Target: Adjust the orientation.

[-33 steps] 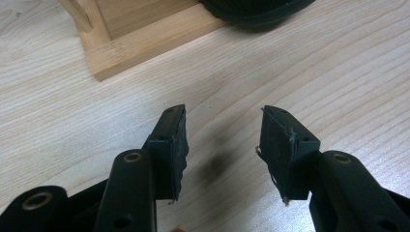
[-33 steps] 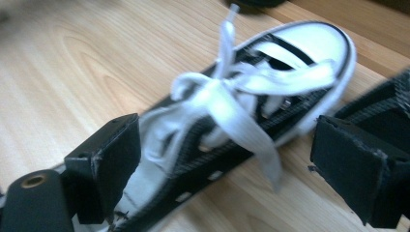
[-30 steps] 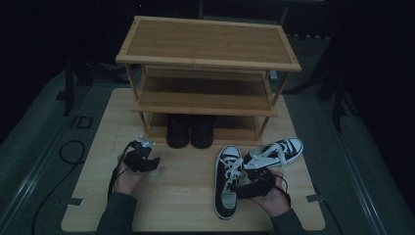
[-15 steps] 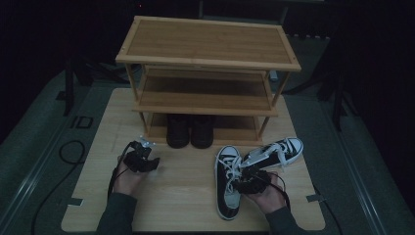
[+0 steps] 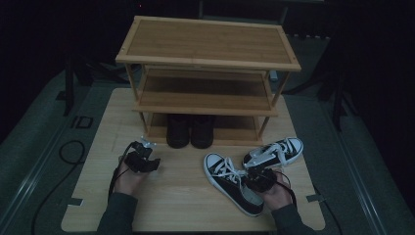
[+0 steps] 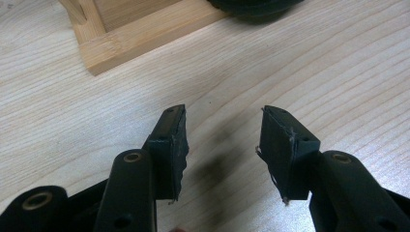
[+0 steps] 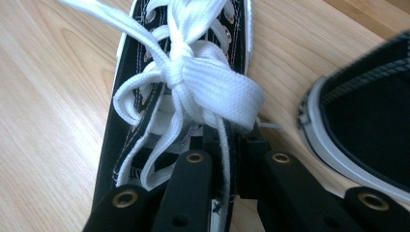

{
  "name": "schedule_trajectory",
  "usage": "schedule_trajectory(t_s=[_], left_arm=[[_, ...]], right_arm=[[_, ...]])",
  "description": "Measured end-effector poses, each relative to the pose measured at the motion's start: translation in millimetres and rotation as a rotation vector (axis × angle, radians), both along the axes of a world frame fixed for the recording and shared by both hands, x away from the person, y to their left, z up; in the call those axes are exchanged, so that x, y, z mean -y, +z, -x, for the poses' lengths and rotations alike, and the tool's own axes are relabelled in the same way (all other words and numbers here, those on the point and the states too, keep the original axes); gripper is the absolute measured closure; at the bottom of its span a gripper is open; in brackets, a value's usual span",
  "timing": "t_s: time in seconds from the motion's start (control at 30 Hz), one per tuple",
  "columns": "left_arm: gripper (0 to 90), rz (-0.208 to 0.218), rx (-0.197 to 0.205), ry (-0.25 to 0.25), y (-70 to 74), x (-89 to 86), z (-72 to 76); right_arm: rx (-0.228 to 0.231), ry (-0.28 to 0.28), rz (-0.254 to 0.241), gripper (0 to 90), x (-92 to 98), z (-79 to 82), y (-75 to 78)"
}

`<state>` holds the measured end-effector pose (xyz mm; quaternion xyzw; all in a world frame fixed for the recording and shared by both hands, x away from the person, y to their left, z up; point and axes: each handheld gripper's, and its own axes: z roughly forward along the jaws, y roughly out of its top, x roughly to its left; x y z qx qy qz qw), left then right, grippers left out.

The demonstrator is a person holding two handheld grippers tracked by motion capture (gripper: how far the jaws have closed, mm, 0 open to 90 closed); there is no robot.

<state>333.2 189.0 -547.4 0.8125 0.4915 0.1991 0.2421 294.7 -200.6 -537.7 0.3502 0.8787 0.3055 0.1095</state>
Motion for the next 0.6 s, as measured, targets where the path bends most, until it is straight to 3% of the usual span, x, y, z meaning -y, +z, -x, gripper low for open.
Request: schedule_trajectory(t_s=[0.23, 0.47, 0.6], left_arm=[[53.0, 0.003, 0.001, 0.005, 0.1, -1.7, -0.2], [53.0, 0.004, -0.002, 0.009, -1.2, -2.8, -1.0], [53.0, -0.001, -0.005, 0.009, -2.3, -2.4, -1.2]], right_arm=[[-0.003, 0.03, -0.01, 85.8, -12.3, -1.0, -0.3], [-0.039, 0.033, -0.025, 63.5, -5.5, 6.0, 9.6], [-0.01, 0.039, -0.047, 57.7, 2.2, 11.8, 20.6]])
